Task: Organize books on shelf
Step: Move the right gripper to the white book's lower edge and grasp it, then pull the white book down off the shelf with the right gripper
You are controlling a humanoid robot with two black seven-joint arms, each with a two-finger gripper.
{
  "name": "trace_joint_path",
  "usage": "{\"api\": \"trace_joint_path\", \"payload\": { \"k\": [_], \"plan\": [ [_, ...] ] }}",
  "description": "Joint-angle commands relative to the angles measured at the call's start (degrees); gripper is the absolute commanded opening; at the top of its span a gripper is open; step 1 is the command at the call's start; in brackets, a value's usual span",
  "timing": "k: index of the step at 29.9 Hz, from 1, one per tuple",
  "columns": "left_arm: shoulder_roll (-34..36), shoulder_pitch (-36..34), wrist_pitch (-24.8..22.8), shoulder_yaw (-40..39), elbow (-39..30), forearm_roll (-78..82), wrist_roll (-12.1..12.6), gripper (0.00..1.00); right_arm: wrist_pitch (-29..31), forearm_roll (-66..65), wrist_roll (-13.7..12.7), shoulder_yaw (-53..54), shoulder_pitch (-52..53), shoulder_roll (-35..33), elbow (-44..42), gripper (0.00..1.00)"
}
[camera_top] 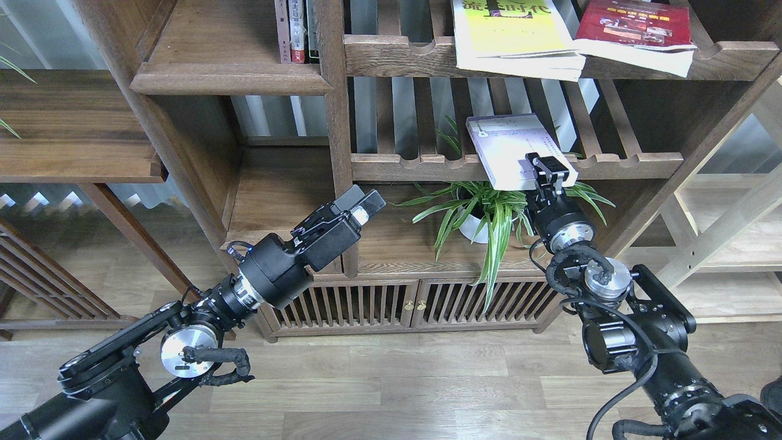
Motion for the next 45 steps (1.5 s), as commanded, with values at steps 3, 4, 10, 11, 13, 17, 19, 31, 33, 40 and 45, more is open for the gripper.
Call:
{"api": "trace_joint_path", "payload": {
  "k": [3, 4, 10, 11, 13, 17, 19, 31, 33, 40, 45],
  "plan": [
    [0.0, 0.0, 0.0, -0.1, 0.0, 0.0, 0.0, 1.00, 0.0, 0.0, 0.0, 0.0, 0.6, 0.6, -1.0, 0.54],
    [0.1, 0.0, 0.0, -0.1, 0.0, 0.0, 0.0, 1.00, 0.0, 0.0, 0.0, 0.0, 0.6, 0.6, -1.0, 0.53],
    [0.1, 0.6, 0.0, -0.4, -0.1, 0.0, -0.1, 1.00, 0.0, 0.0, 0.0, 0.0, 1.4, 0.8, -2.3, 0.49],
    [0.1, 0.7, 0.0, -0.5, -0.1, -0.1, -0.1, 1.00, 0.0, 0.0, 0.0, 0.0, 1.6, 0.8, -2.6, 0.49],
    [0.0, 1.1, 0.0, -0.6, -0.1, 0.0, -0.1, 1.00, 0.0, 0.0, 0.0, 0.0, 1.9, 0.8, -3.3, 0.49],
    [0.0, 1.5, 0.0, -0.6, -0.1, 0.0, -0.1, 1.00, 0.0, 0.0, 0.0, 0.0, 1.9, 0.8, -3.7, 0.49],
    [0.0, 1.5, 0.0, -0.7, -0.1, -0.1, -0.1, 1.00, 0.0, 0.0, 0.0, 0.0, 1.9, 0.8, -3.8, 0.49],
    [-0.2, 1.5, 0.0, -0.7, -0.2, -0.1, -0.1, 1.00, 0.2, 0.1, -0.1, 0.5, 3.5, 0.8, -4.8, 0.44],
    [-0.3, 1.4, 0.0, -0.7, -0.2, -0.1, -0.1, 1.00, 0.3, 0.2, -0.1, 0.6, 3.6, 0.8, -4.8, 0.40],
    [-0.3, 1.4, 0.0, -0.9, -0.3, -0.1, -0.1, 1.00, 0.7, 0.2, -0.2, 0.7, 3.6, 1.2, -4.8, 0.30],
    [-0.3, 1.4, 0.0, -0.9, -0.3, 0.0, -0.1, 1.00, 1.7, 1.1, -0.1, 0.9, 3.6, 1.4, -4.8, 0.19]
  ]
}}
